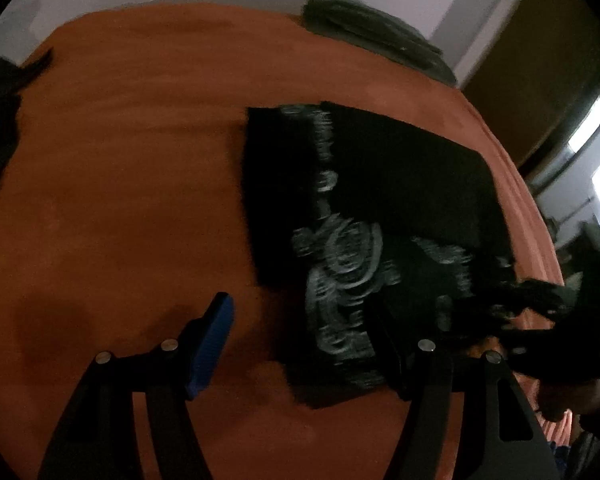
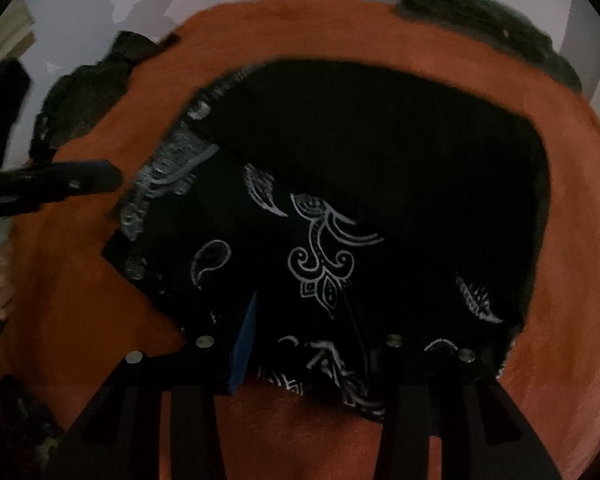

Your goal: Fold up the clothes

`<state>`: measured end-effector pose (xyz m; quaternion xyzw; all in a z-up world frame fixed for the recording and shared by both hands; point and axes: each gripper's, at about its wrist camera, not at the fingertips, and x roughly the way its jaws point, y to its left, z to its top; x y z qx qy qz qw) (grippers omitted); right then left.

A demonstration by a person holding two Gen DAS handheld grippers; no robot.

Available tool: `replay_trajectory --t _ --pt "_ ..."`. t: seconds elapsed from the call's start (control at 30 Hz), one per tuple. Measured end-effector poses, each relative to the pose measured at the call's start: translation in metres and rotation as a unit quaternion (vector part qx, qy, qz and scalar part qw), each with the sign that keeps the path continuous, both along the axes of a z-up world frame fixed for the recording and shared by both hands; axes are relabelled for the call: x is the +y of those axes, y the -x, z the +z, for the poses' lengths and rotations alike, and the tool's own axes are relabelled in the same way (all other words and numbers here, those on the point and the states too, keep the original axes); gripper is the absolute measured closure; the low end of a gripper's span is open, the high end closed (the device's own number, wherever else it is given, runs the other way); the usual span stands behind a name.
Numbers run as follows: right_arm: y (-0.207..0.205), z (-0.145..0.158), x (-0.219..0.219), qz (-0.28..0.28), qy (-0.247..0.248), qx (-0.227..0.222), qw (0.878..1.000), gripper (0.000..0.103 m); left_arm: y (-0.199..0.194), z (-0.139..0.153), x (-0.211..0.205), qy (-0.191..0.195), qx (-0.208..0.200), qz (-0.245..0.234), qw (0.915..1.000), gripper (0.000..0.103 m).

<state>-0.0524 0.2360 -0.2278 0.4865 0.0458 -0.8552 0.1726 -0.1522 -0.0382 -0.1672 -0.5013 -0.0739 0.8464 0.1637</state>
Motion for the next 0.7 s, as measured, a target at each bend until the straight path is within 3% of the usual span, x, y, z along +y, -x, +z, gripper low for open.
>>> replay_trajectory --t 0.17,0.33,0.4,0.43,0.47,0.7 --pt "-0.003 0.039 -0.019 0.055 -0.034 0.093 0.994 0.063 0.002 -0.018 -0.02 -0.024 -0.017 0.016 0.9994 0.035" --pt "0.014 0.034 -0.047 0.102 -0.12 0.128 0.979 0.063 -0.002 -0.027 -0.017 -0.074 -0.041 0.008 0.9964 0.037" --pt "0.022 0.025 -0.062 0.128 -0.159 0.129 0.97 0.063 -0.002 -0.028 -0.005 -0.082 -0.045 -0.012 0.9955 0.061" --pt "0.026 0.021 -0.069 0.141 -0.179 0.129 0.965 0.063 -0.002 -0.029 0.001 -0.087 -0.048 -0.024 0.9948 0.091" --pt "0.027 0.019 -0.075 0.153 -0.189 0.133 0.961 0.063 -0.003 -0.031 0.005 -0.089 -0.052 -0.033 0.9941 0.098" --pt "0.036 0.005 -0.115 0.228 -0.273 0.173 0.918 0.063 -0.014 -0.026 -0.005 -0.107 -0.044 -0.019 0.9931 0.099"
